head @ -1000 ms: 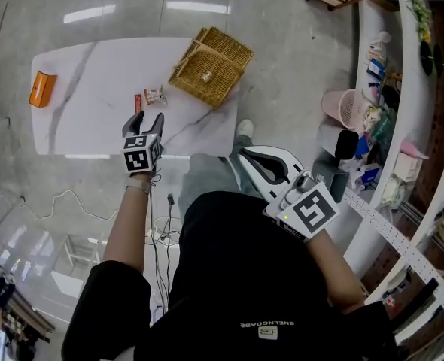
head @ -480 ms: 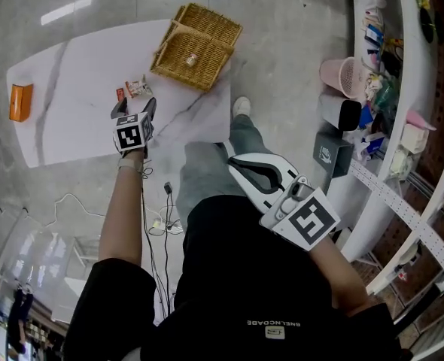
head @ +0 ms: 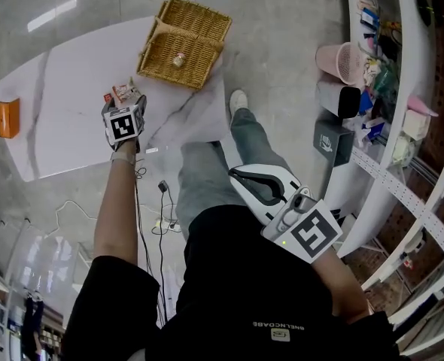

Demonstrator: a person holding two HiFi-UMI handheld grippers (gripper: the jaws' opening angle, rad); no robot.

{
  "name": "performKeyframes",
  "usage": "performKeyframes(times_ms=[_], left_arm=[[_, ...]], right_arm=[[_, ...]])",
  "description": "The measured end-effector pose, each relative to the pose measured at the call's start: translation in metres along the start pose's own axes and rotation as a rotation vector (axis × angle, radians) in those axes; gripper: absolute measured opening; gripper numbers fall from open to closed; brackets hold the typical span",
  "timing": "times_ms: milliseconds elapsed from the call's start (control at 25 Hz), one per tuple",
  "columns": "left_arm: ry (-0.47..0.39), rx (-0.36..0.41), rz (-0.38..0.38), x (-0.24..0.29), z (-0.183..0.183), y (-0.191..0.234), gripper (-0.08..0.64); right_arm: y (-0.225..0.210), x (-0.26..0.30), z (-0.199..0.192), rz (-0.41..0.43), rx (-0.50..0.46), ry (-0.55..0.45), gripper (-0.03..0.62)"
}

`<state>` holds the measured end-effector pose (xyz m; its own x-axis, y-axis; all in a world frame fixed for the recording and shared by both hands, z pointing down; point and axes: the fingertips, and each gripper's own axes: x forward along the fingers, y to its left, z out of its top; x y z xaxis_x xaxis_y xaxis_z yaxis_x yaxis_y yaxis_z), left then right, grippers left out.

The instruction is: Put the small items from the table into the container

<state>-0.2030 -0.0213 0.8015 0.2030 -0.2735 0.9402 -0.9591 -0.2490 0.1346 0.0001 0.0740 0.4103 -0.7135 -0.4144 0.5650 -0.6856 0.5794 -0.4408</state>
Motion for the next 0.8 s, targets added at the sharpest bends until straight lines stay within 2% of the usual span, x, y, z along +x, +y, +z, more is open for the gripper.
performKeyframes(times_ms=[120, 640, 800], left_arm=[[0.035, -0.008, 0.021, 0.013, -0.004, 0.002, 0.411], [0.067, -0.036, 0.031, 0.042, -0.016, 0.003, 0.411], [0.082, -0.071, 0.031, 0.051, -0.022, 0.007, 0.410]], right_arm=[[-0.005, 0.001, -0.002, -0.007, 0.023, -0.001, 0.000], [-0.016, 0.006, -0.014, -0.015, 0.076, 0.013, 0.000], [-0.019, 0.006, -0.018, -0.014, 0.085, 0.016, 0.000]])
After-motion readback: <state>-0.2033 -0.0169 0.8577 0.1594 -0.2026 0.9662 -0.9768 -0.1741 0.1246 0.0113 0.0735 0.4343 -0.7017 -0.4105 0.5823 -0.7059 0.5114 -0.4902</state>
